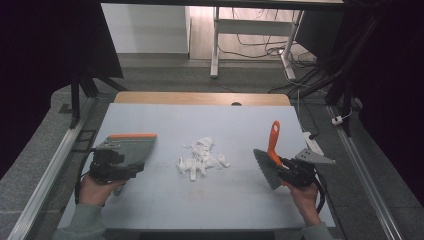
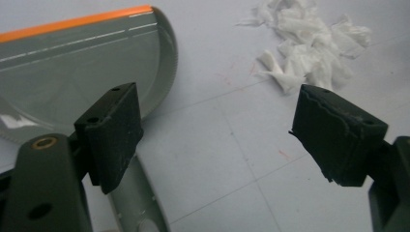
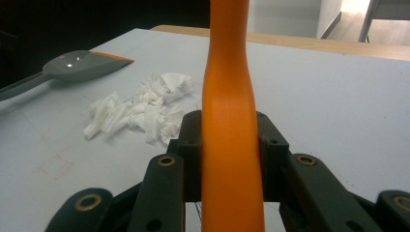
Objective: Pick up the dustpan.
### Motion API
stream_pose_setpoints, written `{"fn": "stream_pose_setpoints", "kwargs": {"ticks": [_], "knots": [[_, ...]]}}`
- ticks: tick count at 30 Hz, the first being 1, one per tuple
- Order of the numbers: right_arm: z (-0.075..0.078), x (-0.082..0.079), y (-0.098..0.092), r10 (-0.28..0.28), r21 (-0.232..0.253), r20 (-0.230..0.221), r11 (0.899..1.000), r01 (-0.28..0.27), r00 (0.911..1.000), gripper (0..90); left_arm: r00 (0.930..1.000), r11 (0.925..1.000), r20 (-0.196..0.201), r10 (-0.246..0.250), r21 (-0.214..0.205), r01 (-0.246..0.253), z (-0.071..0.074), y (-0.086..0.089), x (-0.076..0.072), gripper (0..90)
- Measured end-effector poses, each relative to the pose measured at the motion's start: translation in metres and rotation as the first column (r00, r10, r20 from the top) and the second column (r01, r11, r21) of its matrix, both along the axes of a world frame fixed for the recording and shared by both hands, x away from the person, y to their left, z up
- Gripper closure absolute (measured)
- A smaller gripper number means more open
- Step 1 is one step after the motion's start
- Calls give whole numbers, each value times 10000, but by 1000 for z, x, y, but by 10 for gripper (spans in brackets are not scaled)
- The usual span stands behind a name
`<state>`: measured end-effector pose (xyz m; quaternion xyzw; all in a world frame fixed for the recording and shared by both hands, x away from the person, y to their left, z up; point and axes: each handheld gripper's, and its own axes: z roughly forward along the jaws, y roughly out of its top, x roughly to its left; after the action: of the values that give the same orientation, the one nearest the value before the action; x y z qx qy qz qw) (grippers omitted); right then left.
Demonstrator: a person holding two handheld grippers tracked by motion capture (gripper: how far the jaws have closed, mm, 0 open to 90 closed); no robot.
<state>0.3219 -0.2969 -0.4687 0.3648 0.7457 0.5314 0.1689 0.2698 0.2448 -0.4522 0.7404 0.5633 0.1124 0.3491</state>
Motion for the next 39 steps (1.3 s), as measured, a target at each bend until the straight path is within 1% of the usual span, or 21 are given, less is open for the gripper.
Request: {"fn": "stream_pose_setpoints", "kwargs": {"ticks": [1,7,8,11,13,14,15,18,20,22,26,27,29,31,32,35,39], "knots": [[0,0,0,-36,-37,1,10000,36,10000,702,10000,10000,0,0,0,0,0,0,0,189],[-1,-2,0,-90,-78,-13,9999,90,10000,702,9986,9990,-284,441,59,-439,-6,13,1,184],[-1,-2,0,-90,-78,-13,9999,90,10000,702,9986,9990,-284,441,59,-439,-6,13,1,184],[-2,-2,1,-51,-103,-36,9999,50,10000,702,9969,9979,-448,649,45,-647,-12,19,2,184],[-2,-2,1,-56,-149,-34,9999,56,10000,702,9939,9958,-613,920,46,-919,-18,24,5,184],[-2,-2,2,-42,-149,-42,9999,42,10000,702,9939,9958,-613,920,46,-919,-18,24,5,185],[-3,-1,2,-21,-150,-51,9999,20,10000,702,9915,9947,-790,1033,70,-1030,-24,27,7,185],[-4,-1,4,45,-212,-62,9998,-46,10000,702,9876,9928,-1010,1199,124,-1193,-32,30,11,185],[-4,-1,5,35,-363,-65,9993,-38,10000,702,9864,9922,-1071,1247,184,-1234,-34,30,12,185],[-5,-1,7,75,-448,-79,9990,-78,9999,702,9830,9900,-1193,1399,371,-1364,-38,30,14,185],[-6,-1,8,72,-468,-85,9989,-76,9999,702,9781,9881,-1419,1524,407,-1480,-46,31,18,185],[-6,-1,8,84,-461,-101,9989,-88,9999,701,9781,9881,-1419,1524,407,-1480,-46,31,18,185],[-6,-1,8,82,-501,-73,9987,-86,9999,702,9759,9879,-1543,1540,408,-1495,-50,32,19,188],[-6,-1,8,106,-476,-90,9988,-111,9999,702,9738,9881,-1671,1540,298,-1512,-55,32,21,197],[-5,-1,8,136,-456,-92,9989,-140,9999,702,9738,9881,-1671,1540,298,-1512,-55,32,21,197],[-6,-1,8,131,-452,-101,9989,-135,9999,702,9718,9850,-1609,1726,314,-1697,-56,33,21,213],[-5,-1,8,134,-468,-87,9988,-138,9999,702,9709,9850,-1667,1721,427,-1673,-56,32,19,224]]}}
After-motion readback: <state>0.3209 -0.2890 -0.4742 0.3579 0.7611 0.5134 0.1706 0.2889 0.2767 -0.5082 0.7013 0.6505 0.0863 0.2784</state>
